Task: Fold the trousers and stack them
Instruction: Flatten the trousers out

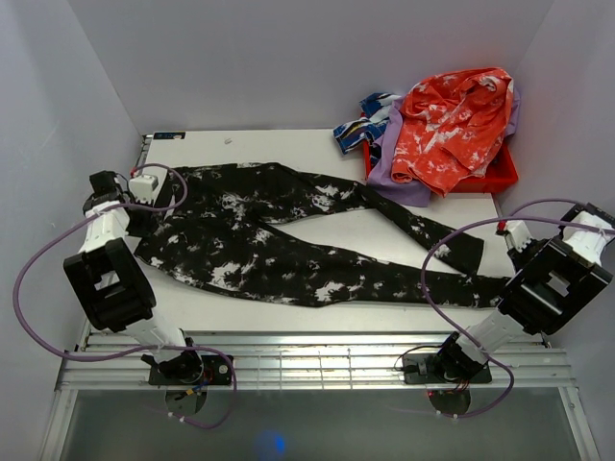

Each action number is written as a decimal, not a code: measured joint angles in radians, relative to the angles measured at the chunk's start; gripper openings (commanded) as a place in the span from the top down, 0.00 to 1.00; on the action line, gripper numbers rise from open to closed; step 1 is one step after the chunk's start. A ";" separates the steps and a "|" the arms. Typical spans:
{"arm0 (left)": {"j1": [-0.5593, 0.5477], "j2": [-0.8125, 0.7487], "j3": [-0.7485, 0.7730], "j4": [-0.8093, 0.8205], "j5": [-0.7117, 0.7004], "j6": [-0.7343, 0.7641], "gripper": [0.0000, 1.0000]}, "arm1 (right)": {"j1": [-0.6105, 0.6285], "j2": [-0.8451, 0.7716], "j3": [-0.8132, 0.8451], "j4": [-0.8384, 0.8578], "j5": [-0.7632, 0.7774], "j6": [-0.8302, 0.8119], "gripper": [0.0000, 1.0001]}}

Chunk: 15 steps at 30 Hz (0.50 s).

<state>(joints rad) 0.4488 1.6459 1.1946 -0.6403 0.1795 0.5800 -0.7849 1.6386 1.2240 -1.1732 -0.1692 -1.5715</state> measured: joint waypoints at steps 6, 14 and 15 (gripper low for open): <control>0.002 -0.075 -0.085 -0.007 -0.045 0.021 0.39 | 0.006 0.042 0.162 -0.061 -0.089 0.071 0.92; 0.006 -0.143 -0.126 -0.029 -0.031 0.006 0.31 | 0.058 0.071 0.276 -0.109 -0.153 0.166 0.92; 0.006 -0.149 -0.120 -0.033 -0.006 0.003 0.32 | 0.067 0.071 0.276 -0.108 -0.152 0.176 0.92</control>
<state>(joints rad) 0.4553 1.4967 1.0744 -0.6735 0.1730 0.5835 -0.7177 1.7092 1.5002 -1.2816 -0.3214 -1.3956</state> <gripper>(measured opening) 0.685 0.121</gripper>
